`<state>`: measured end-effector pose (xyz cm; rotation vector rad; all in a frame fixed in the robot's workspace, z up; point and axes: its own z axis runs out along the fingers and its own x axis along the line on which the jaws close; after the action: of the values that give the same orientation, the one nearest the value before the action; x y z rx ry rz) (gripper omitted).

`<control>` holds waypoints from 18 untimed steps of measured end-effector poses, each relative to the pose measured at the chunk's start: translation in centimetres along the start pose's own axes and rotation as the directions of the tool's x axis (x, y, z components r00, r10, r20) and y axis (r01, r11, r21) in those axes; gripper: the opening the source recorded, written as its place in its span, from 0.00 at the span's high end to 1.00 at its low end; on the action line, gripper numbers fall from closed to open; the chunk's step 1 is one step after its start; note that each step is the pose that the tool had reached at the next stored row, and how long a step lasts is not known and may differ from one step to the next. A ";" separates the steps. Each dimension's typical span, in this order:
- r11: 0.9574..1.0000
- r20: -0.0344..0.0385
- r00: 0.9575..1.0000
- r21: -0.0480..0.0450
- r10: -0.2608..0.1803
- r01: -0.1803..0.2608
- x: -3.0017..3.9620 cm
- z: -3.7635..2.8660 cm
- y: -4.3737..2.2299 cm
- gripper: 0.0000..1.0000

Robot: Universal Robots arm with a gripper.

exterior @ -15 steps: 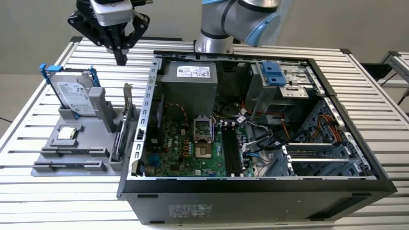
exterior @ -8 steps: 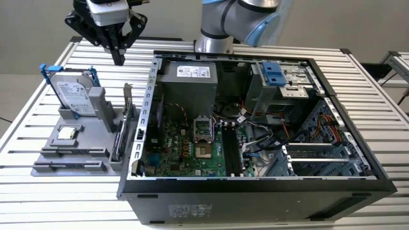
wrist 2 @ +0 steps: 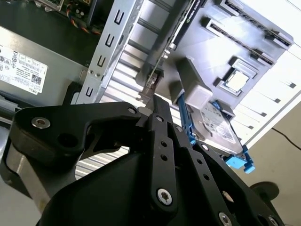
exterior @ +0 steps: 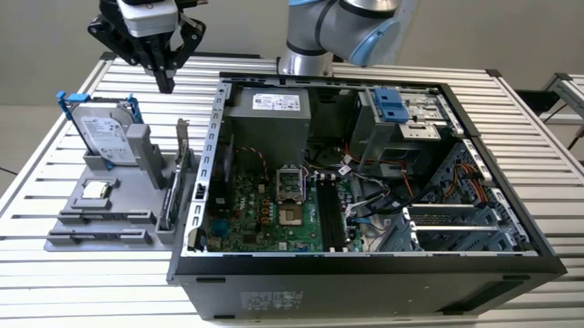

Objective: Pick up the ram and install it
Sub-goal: 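Reach for the ram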

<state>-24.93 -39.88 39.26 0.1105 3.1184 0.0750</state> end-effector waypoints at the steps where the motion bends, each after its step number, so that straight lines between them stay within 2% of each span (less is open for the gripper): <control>1: 1.000 0.000 1.000 0.000 0.000 0.000 0.06 0.00 0.00 1.00; 18: 1.000 0.000 1.000 0.000 0.000 0.000 1.14 -0.03 -0.08 1.00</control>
<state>-26.08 -39.88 39.26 0.1105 3.1183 0.0750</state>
